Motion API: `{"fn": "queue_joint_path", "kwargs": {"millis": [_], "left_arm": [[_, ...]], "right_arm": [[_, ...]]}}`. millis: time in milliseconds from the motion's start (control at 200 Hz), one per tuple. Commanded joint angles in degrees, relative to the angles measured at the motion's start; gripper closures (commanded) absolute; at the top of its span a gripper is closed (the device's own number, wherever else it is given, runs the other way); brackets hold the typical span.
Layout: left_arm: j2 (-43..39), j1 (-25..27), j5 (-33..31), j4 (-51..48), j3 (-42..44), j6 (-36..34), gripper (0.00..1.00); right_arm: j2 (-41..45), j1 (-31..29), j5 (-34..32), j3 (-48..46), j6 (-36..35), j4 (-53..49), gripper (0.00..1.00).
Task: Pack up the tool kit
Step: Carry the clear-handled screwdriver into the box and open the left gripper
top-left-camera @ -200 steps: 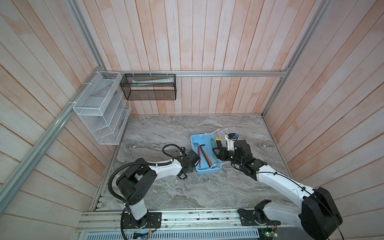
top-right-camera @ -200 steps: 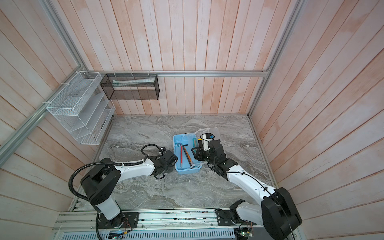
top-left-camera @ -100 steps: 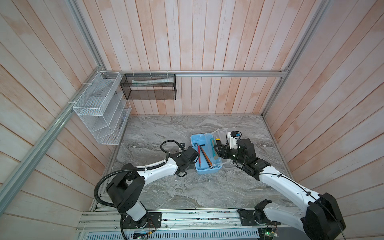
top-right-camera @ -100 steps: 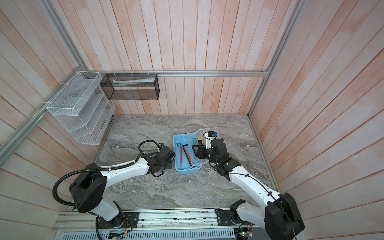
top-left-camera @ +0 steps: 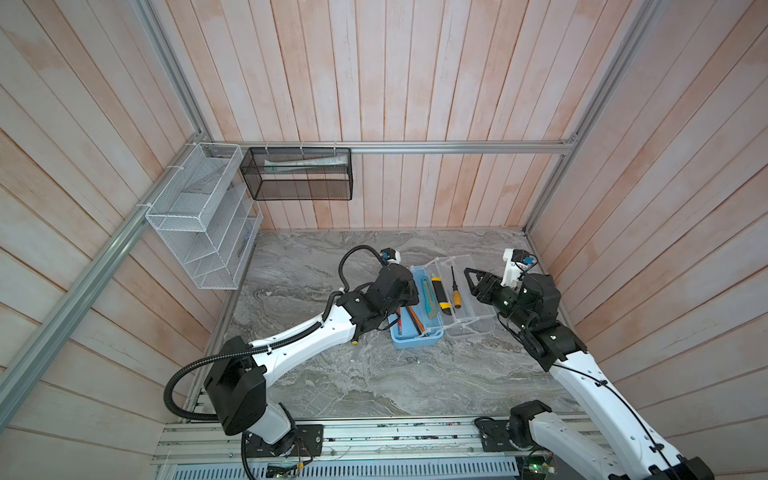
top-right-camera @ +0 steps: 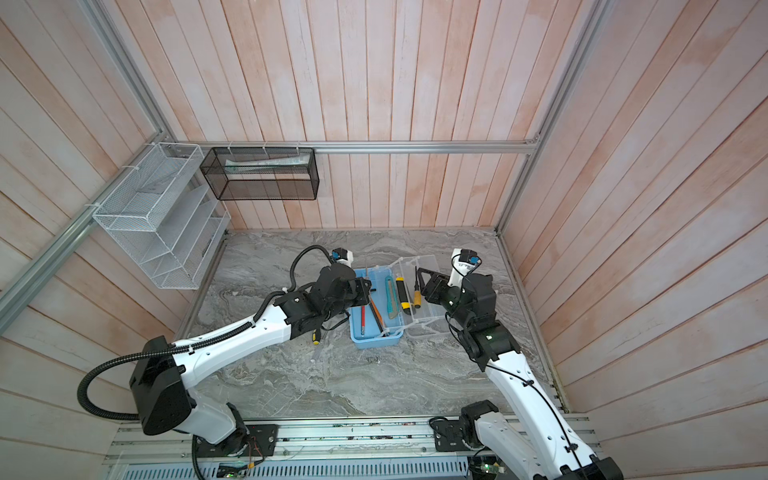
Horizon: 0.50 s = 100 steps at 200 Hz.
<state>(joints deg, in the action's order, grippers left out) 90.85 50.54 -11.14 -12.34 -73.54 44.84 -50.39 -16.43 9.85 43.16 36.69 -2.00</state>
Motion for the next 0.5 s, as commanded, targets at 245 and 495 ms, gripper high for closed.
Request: {"fn": "queue_joint_path", "kwargs": {"millis": [245, 495], "left_arm": [[16.6, 1.2, 12.9, 8.5, -13.1, 3.4, 1.0], [21.8, 1.7, 13.4, 7.9, -16.9, 4.3, 1.0]], "right_arm": [[4.0, 3.0, 1.7, -1.8, 0.2, -3.4, 0.47], [5.8, 4.1, 2.6, -3.7, 0.0, -3.6, 0.47]]}}
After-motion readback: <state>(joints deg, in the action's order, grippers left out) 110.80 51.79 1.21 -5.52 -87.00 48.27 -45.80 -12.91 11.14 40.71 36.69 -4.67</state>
